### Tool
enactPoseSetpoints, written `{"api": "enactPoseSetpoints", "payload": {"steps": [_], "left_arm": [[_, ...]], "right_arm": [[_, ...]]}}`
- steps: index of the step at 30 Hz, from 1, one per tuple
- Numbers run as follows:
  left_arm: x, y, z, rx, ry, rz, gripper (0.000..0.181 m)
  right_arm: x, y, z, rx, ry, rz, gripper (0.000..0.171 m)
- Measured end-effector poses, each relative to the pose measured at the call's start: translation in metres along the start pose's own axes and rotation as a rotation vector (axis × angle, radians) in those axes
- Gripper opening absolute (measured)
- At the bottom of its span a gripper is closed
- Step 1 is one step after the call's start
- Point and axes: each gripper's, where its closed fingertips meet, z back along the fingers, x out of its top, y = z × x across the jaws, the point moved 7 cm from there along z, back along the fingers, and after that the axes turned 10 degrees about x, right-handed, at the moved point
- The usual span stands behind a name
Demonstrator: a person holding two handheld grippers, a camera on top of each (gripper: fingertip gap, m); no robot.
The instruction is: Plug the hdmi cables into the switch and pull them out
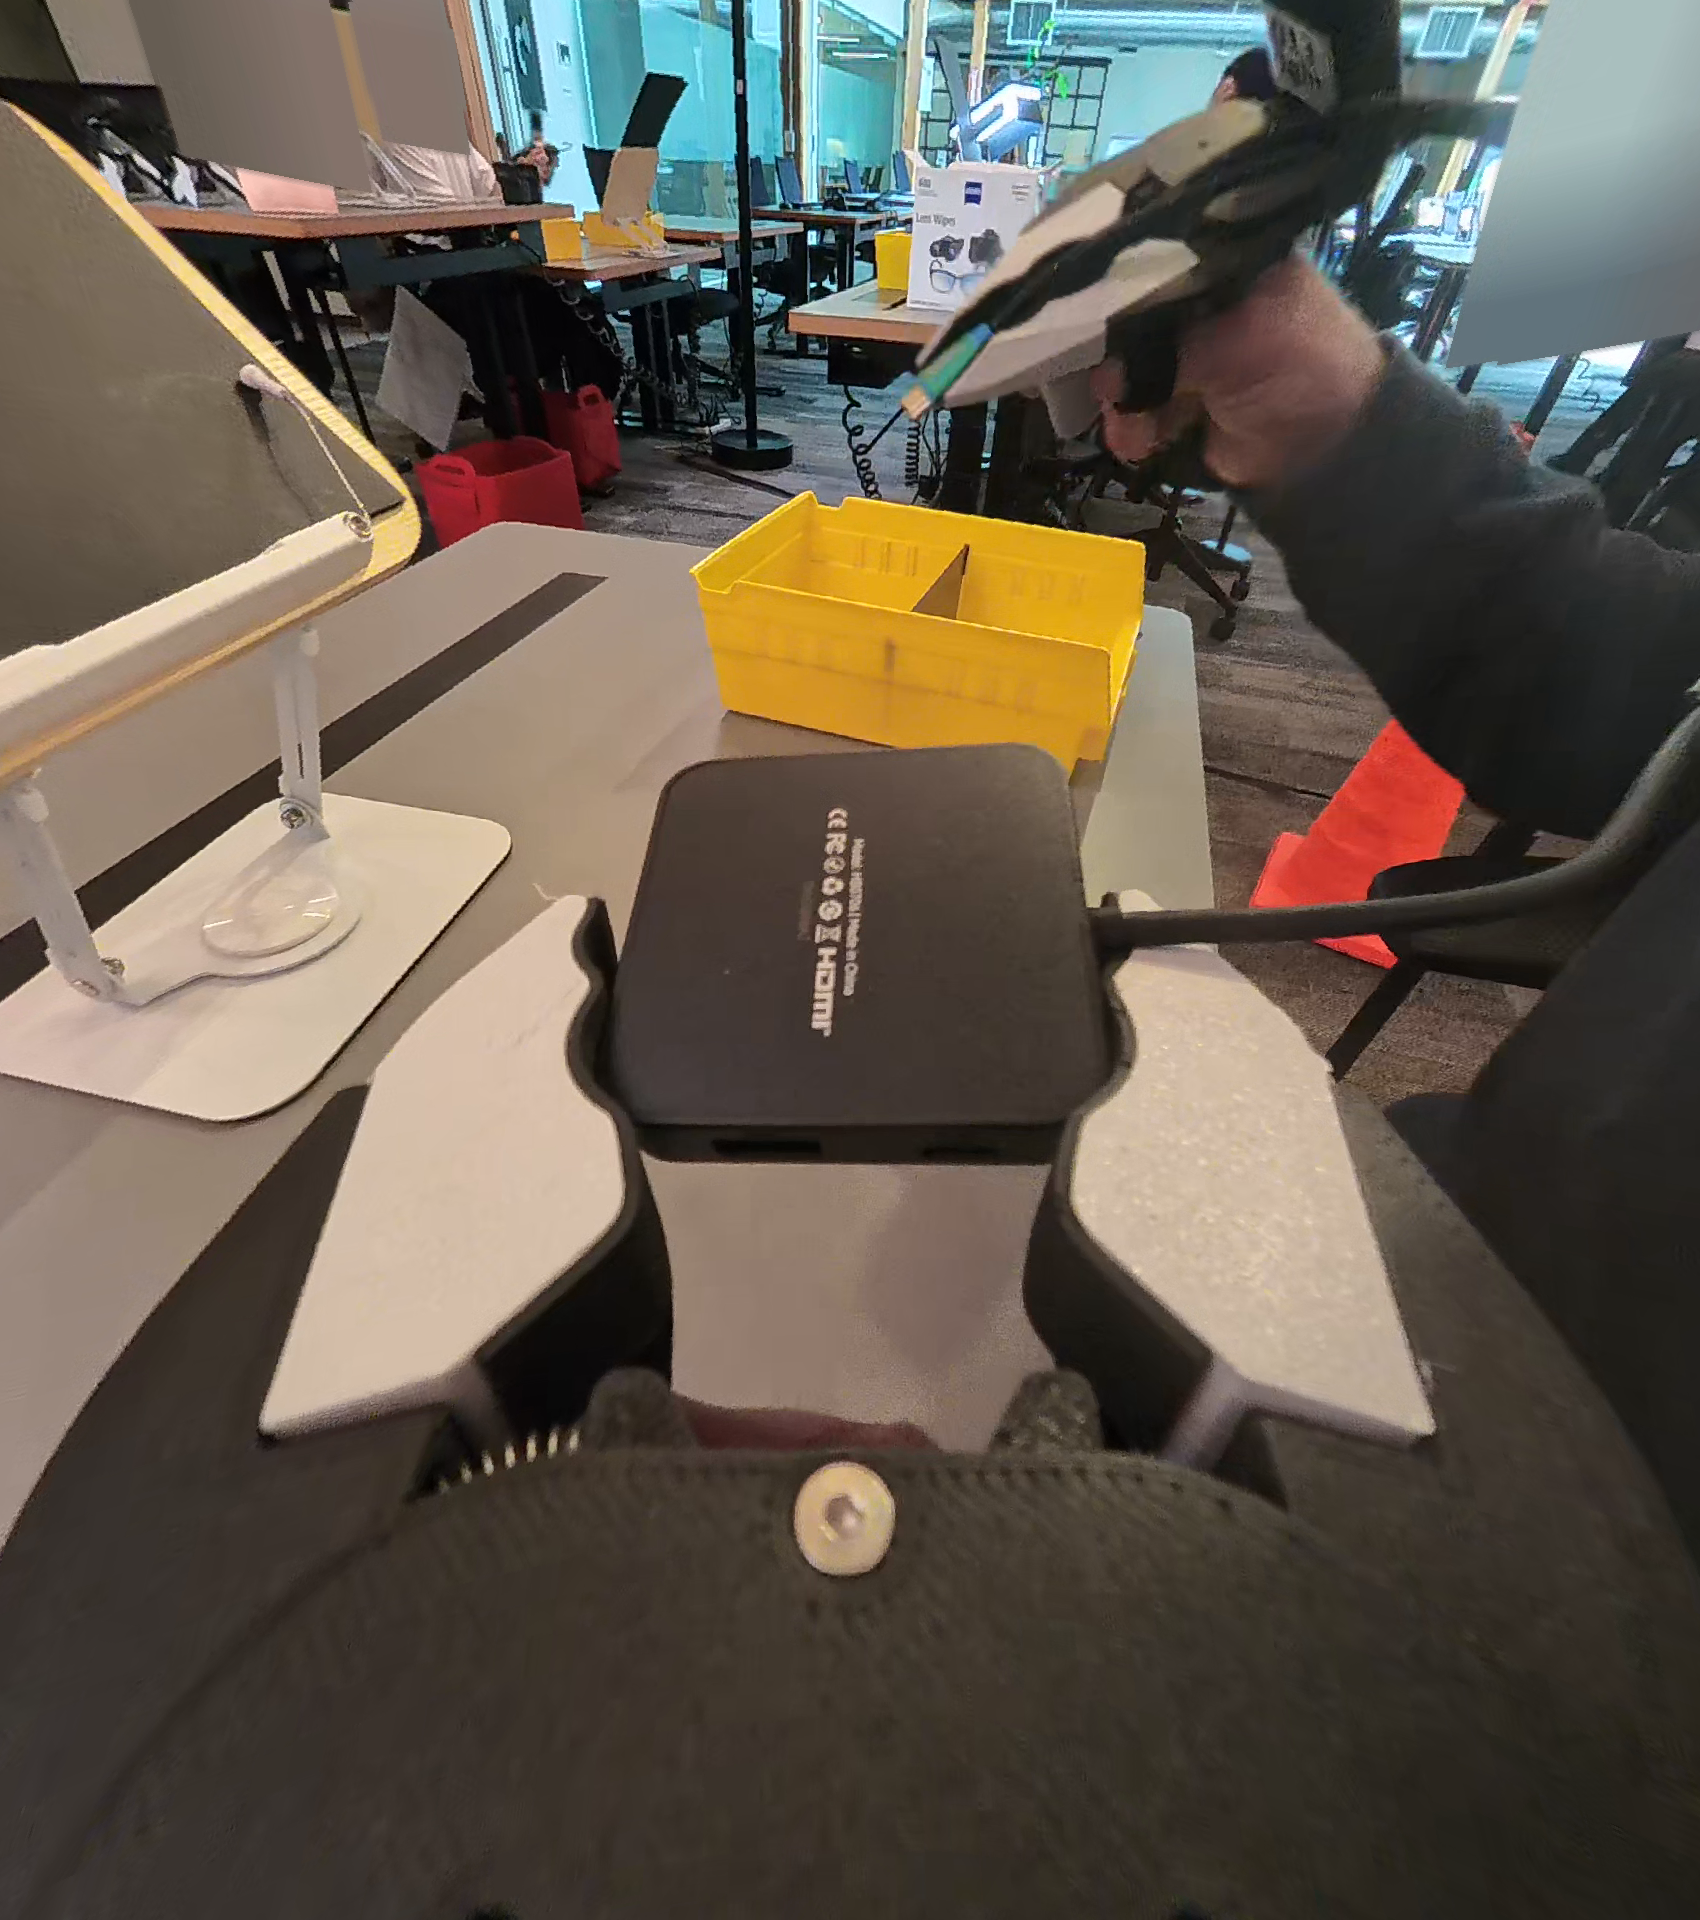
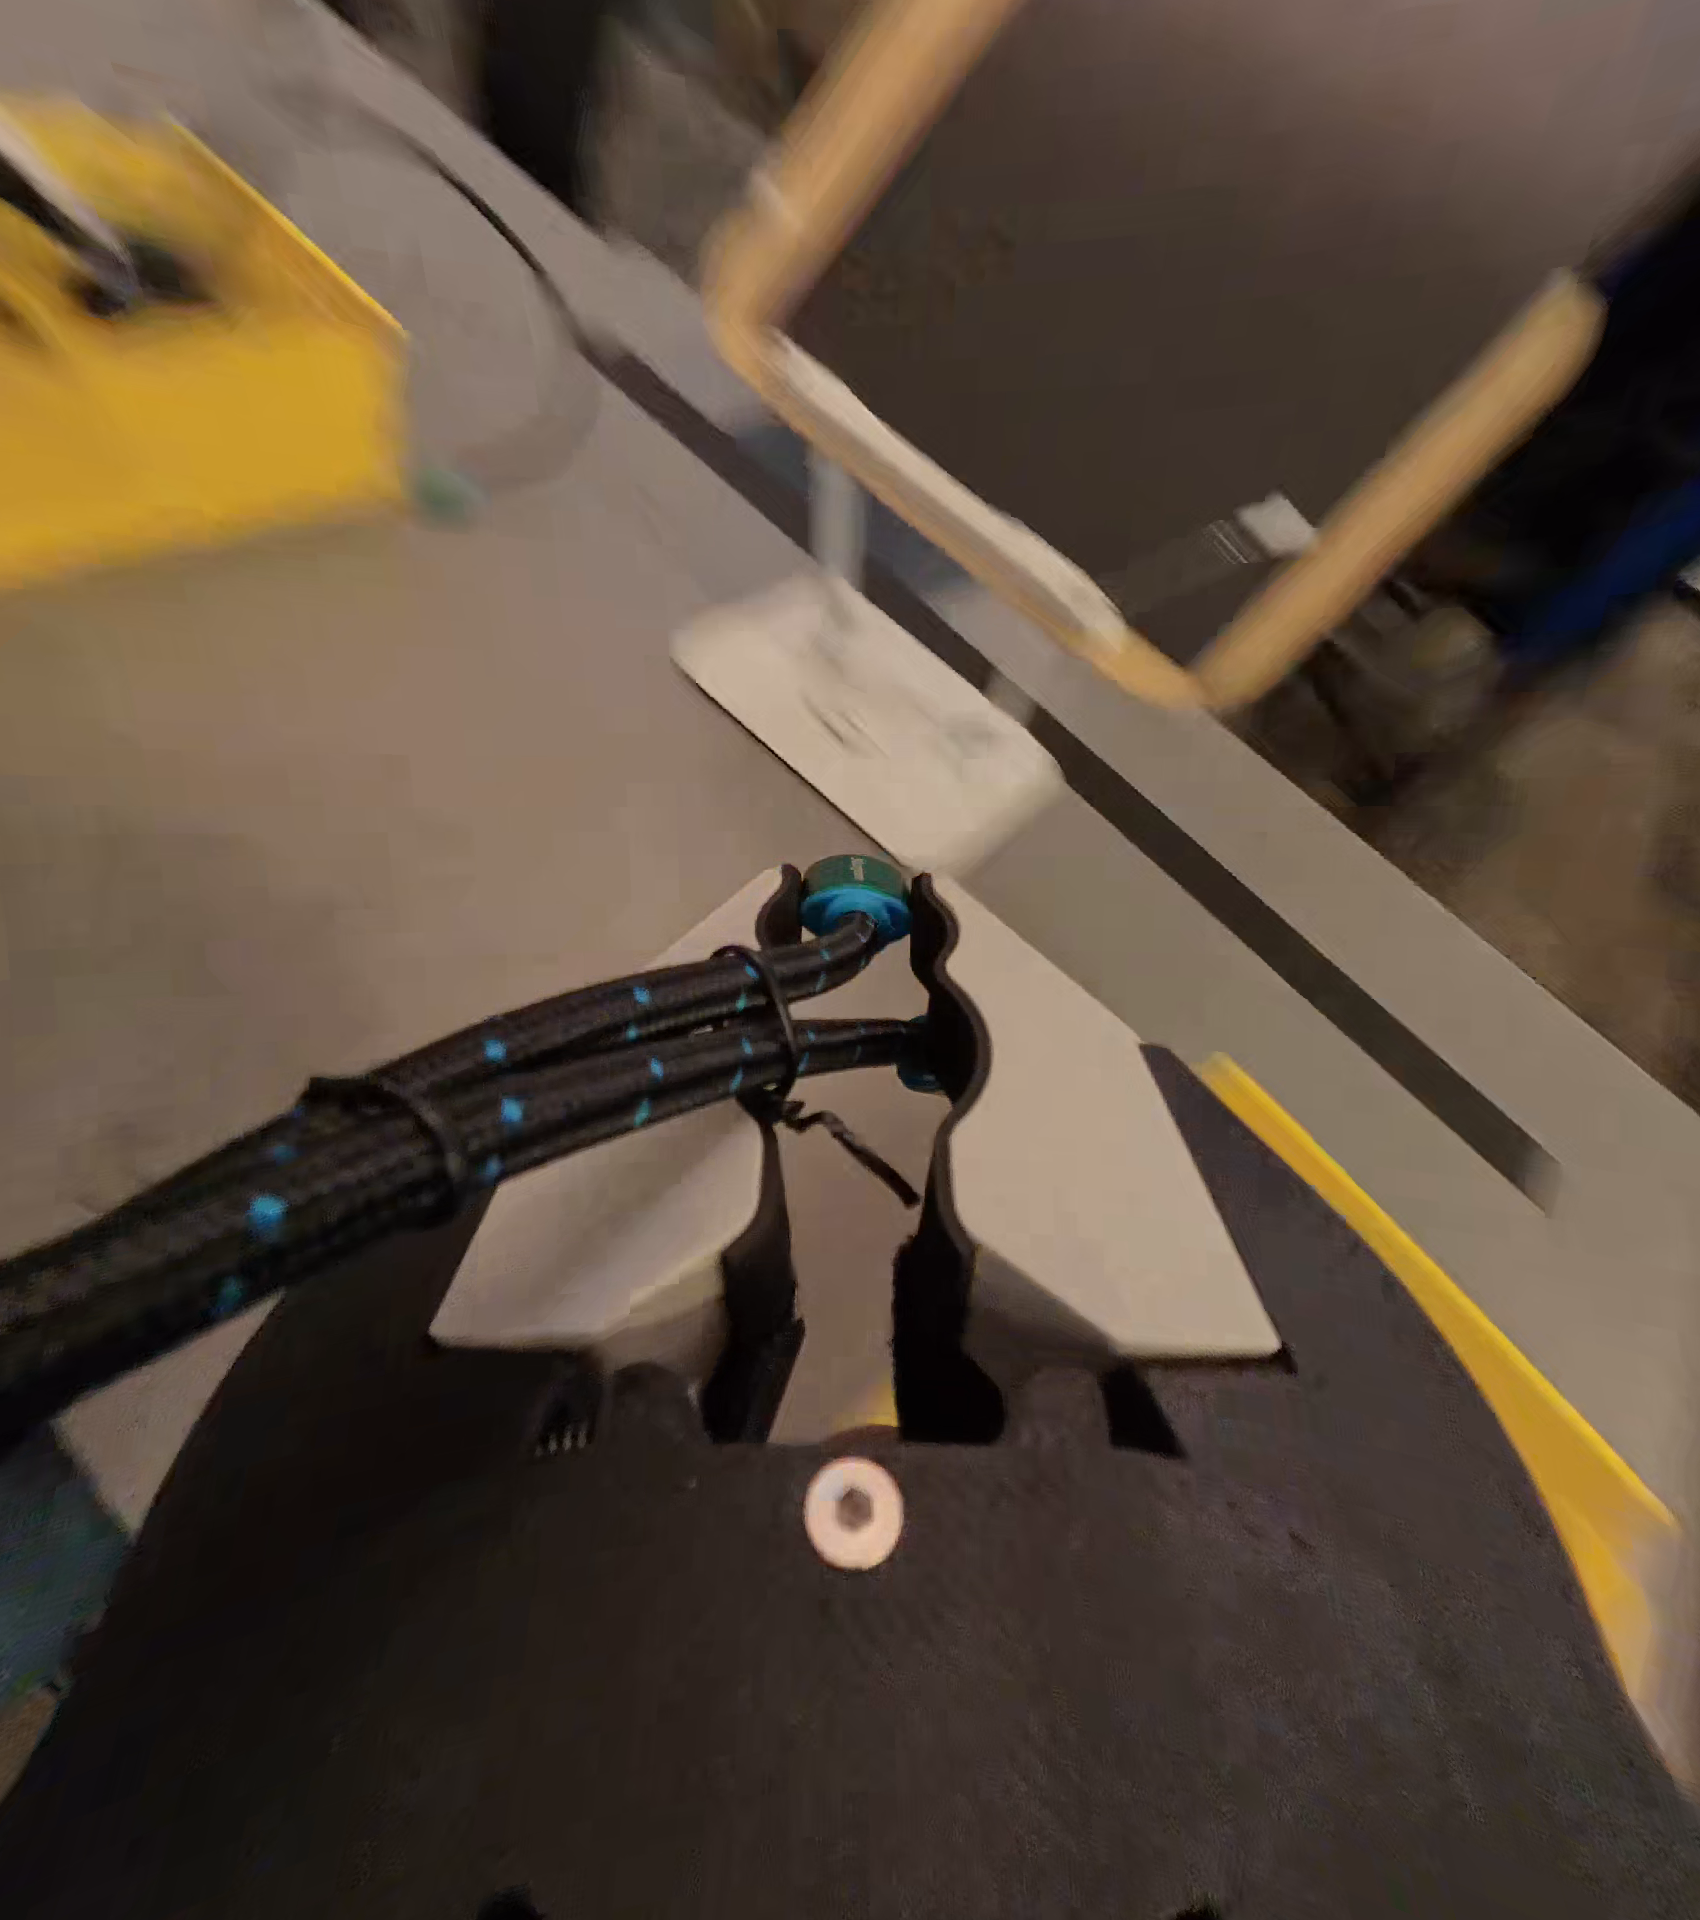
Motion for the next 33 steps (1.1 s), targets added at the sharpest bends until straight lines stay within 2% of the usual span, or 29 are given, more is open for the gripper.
{"api": "enactPoseSetpoints", "payload": {"steps": [2, 6, 9, 13, 19, 21, 22, 23, 30, 33], "left_arm": [[-0.002, 0.001, 0.0, 0.006, 0.005, 0.006, 0.086], [-0.005, 0.003, -0.001, 0.013, 0.018, 0.013, 0.086], [-0.007, 0.004, -0.002, 0.017, 0.027, 0.017, 0.086], [-0.008, 0.004, -0.003, 0.019, 0.029, 0.019, 0.086], [-0.012, 0.004, -0.006, 0.012, 0.043, 0.026, 0.086], [-0.012, 0.003, -0.007, 0.01, 0.046, 0.025, 0.086], [-0.012, 0.003, -0.007, 0.01, 0.048, 0.024, 0.086], [-0.012, 0.003, -0.007, 0.012, 0.049, 0.023, 0.086], [-0.013, 0.005, -0.006, 0.021, 0.053, 0.021, 0.086], [-0.012, 0.004, -0.007, 0.019, 0.048, 0.022, 0.086]], "right_arm": [[-0.042, -0.03, 0.028, -0.18, 0.201, -0.036, 0.019], [-0.122, -0.068, 0.062, -0.336, 0.557, -0.136, 0.018], [-0.175, -0.083, 0.066, -0.357, 0.855, -0.146, 0.018], [-0.208, -0.089, 0.056, -0.311, 1.017, -0.145, 0.018], [-0.225, -0.1, 0.039, -0.295, 1.154, -0.06, 0.019], [-0.229, -0.098, 0.033, -0.261, 1.217, -0.056, 0.031], [-0.23, -0.096, 0.03, -0.247, 1.25, -0.025, 0.042], [-0.229, -0.094, 0.028, -0.229, 1.265, 0.002, 0.043], [-0.203, -0.081, 0.043, -0.105, 1.217, -0.011, 0.059], [-0.173, -0.074, 0.054, -0.089, 1.094, -0.043, 0.05]]}}
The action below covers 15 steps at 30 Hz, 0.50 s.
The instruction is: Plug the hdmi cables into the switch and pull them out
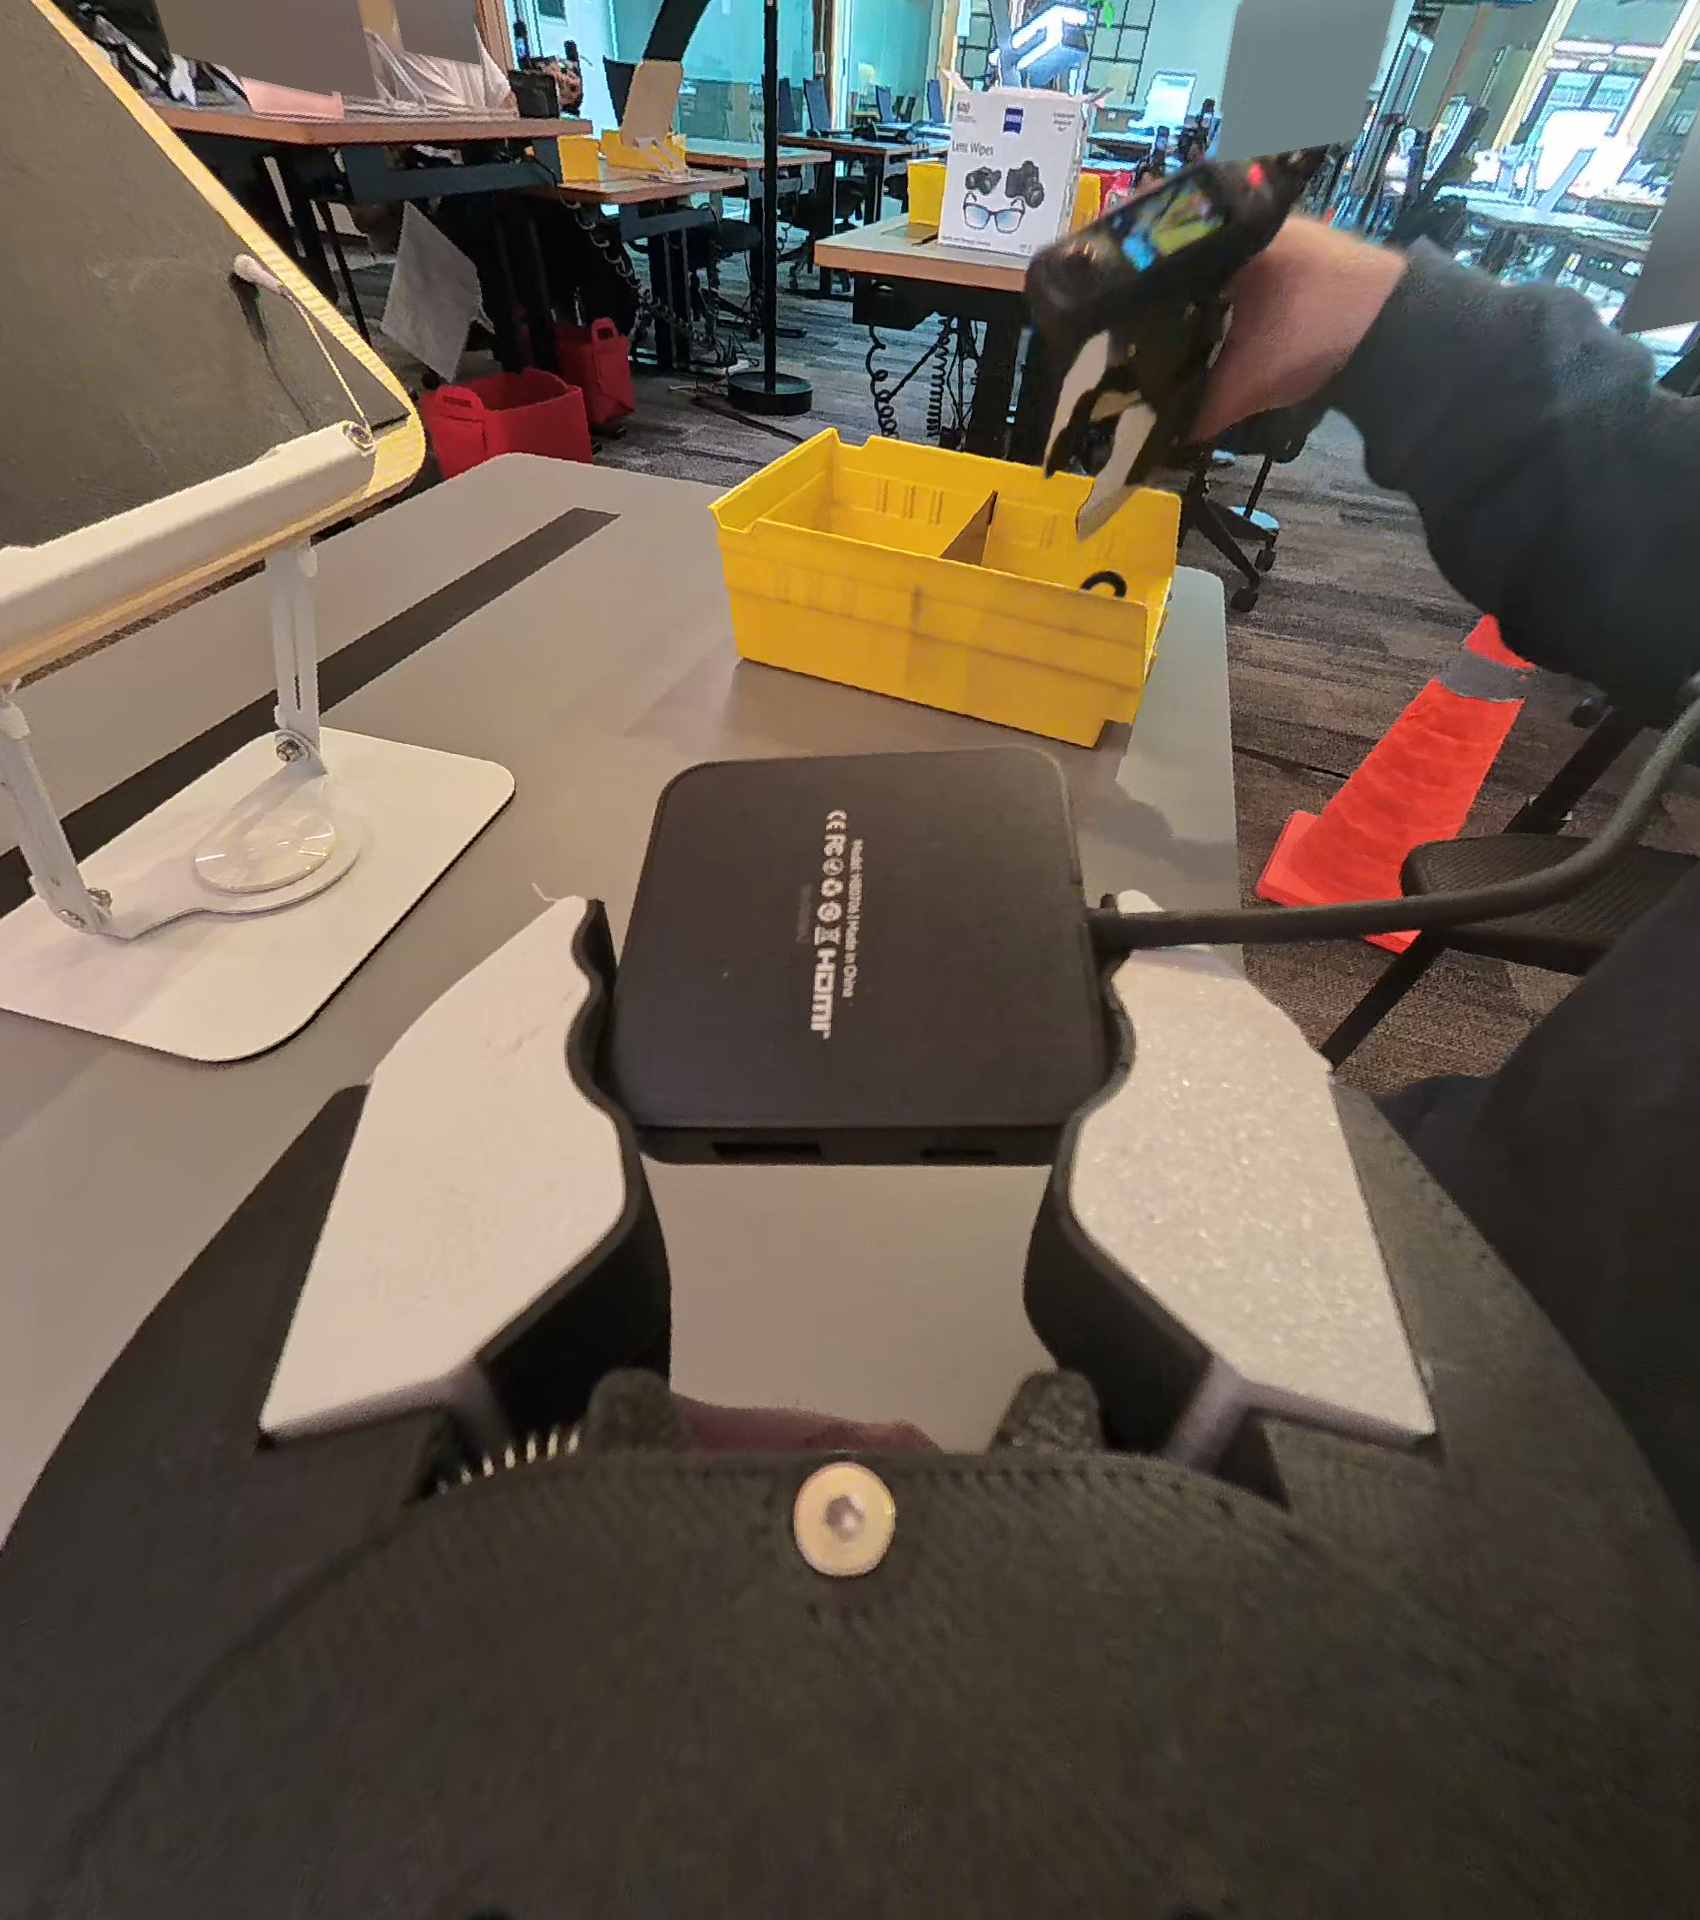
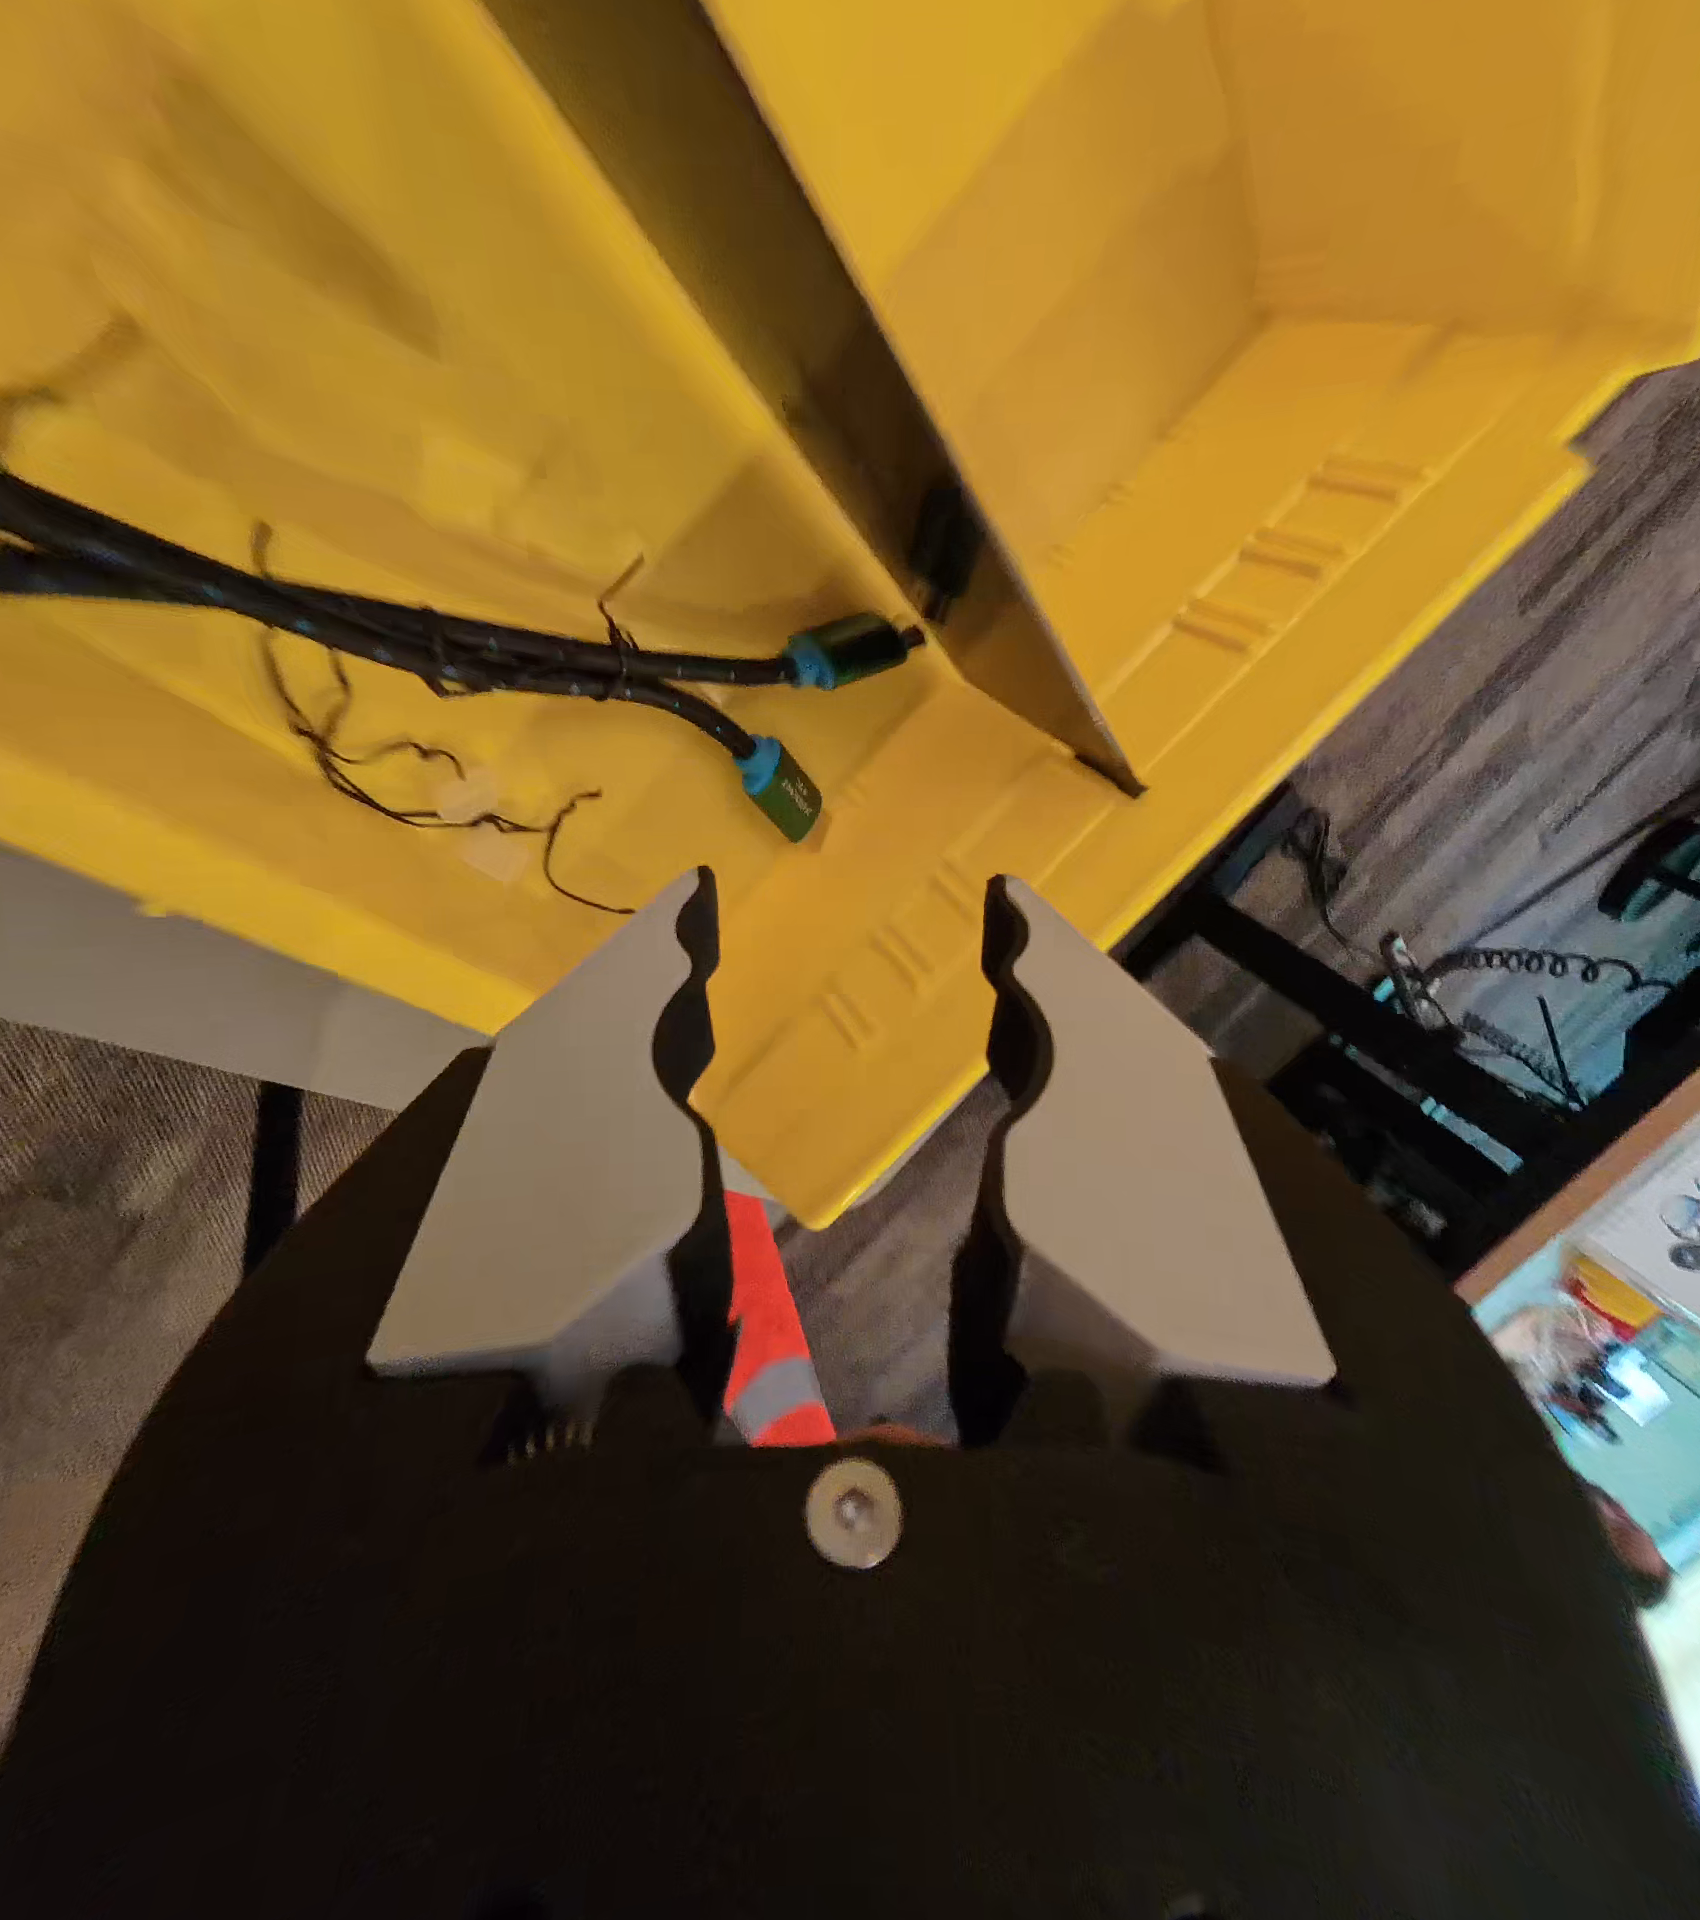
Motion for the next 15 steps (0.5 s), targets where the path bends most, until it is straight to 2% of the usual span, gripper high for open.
{"api": "enactPoseSetpoints", "payload": {"steps": [3, 6, 7, 8, 11, 12, 15], "left_arm": [[0.004, -0.005, -0.003, -0.003, -0.008, -0.02, 0.086], [0.005, -0.013, -0.011, 0.021, 0.017, -0.093, 0.086], [0.004, -0.017, -0.013, 0.028, 0.029, -0.122, 0.086], [0.004, -0.022, -0.016, 0.021, 0.042, -0.146, 0.086], [0.002, -0.035, -0.021, -0.05, 0.029, -0.125, 0.086], [0.002, -0.036, -0.022, -0.06, 0.023, -0.112, 0.086], [-0.001, -0.037, -0.025, -0.075, 0.025, -0.101, 0.086]], "right_arm": [[0.042, 0.029, 0.056, 0.032, -0.343, 0.069, 0.047], [0.104, 0.084, 0.112, 0.156, -0.721, 0.192, 0.053], [0.125, 0.105, 0.127, 0.192, -0.823, 0.232, 0.059], [0.144, 0.126, 0.139, 0.215, -0.904, 0.283, 0.073], [0.194, 0.191, 0.16, 0.238, -1.087, 0.499, 0.09], [0.207, 0.211, 0.161, 0.294, -1.109, 0.565, 0.094], [0.235, 0.249, 0.165, 0.483, -1.165, 0.65, 0.087]]}}
